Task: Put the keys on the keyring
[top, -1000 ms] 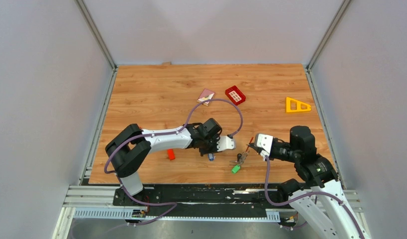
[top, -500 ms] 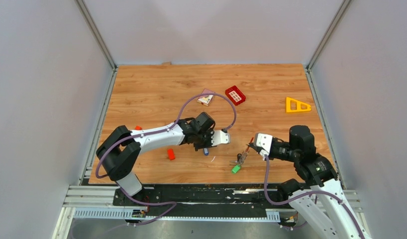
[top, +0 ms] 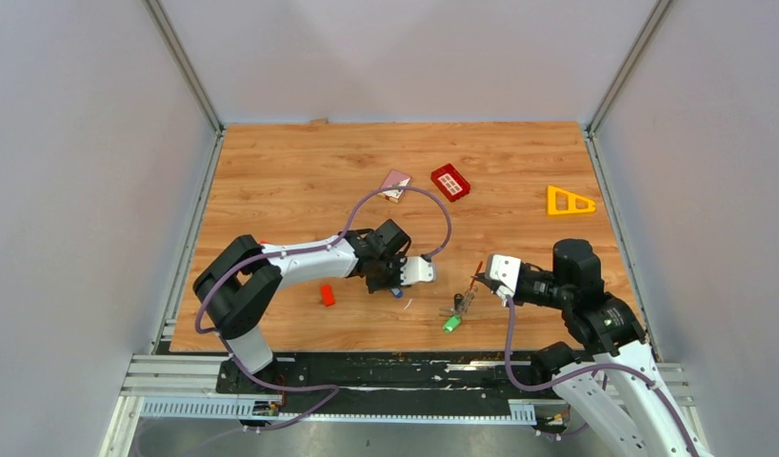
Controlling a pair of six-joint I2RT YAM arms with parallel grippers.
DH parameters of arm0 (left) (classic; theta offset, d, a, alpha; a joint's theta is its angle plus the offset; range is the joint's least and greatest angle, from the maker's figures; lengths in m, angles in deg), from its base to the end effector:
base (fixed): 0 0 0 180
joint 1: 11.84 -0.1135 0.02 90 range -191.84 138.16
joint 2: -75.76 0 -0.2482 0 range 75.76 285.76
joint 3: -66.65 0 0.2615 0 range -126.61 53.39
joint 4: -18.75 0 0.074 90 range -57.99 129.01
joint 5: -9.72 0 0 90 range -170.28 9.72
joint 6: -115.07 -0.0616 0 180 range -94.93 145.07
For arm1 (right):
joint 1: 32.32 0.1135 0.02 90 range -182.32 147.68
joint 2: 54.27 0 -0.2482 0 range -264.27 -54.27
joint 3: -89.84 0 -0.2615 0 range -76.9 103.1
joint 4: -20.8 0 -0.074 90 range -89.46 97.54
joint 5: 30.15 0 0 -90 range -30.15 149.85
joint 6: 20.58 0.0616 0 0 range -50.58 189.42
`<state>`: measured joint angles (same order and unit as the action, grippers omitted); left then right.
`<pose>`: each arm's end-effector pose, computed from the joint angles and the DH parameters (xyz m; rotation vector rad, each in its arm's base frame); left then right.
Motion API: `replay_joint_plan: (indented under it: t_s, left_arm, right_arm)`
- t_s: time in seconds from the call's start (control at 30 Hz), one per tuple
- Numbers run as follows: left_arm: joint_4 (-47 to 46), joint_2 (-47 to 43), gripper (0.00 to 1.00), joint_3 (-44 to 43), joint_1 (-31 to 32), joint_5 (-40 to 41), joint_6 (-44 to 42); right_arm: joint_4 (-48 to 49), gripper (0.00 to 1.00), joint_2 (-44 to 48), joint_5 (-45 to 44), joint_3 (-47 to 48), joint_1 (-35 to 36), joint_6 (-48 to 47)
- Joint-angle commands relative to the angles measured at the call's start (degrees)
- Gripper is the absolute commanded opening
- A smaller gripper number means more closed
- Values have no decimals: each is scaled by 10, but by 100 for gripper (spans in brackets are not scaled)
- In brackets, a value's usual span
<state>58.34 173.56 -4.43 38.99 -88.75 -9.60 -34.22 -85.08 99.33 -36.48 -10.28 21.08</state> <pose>0.2086 -0.2705 0.1183 1.8907 1.9827 -0.2816 0.1250 0.0928 0.2776 -1.4643 1.3941 0.4437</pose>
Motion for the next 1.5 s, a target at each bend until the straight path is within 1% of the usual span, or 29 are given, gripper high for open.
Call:
replay_joint_plan:
  t_s: [0.0,0.1,0.23,0.47,0.6,0.7,0.87,0.97,1.1,1.27,1.47]
  left_arm:
    - [8,-37,36,15,-11,-9,-10]
    - [8,-56,47,22,-20,-18,-12]
    - [3,-80,55,32,-36,-32,-19]
    - [0,-68,58,20,-43,-86,-17]
    - [-15,-54,61,21,-40,-116,1]
    - [-41,-44,64,27,-28,-97,11]
    - [-68,-26,65,29,-8,-52,22]
    - [-73,-21,62,26,-6,-34,24]
    - [-72,-20,55,27,-7,-24,19]
    - [-55,-14,43,18,-7,-20,13]
    - [-49,-9,30,12,-7,-18,9]
  right_arm:
    - [22,0,1,8,7,-2,-8]
    - [23,0,0,8,6,-2,-8]
    - [23,0,0,9,6,-2,-8]
    - [26,0,-3,9,5,-2,-8]
    - [26,0,-3,9,4,-2,-8]
    - [26,0,-3,9,4,-2,-8]
    - [25,0,-3,9,4,-2,-7]
    - [25,0,-3,9,4,-2,-7]
    - [24,0,-3,9,4,-2,-7]
    - [23,0,-2,9,4,-2,-8]
    - [23,0,-1,10,4,-2,-8]
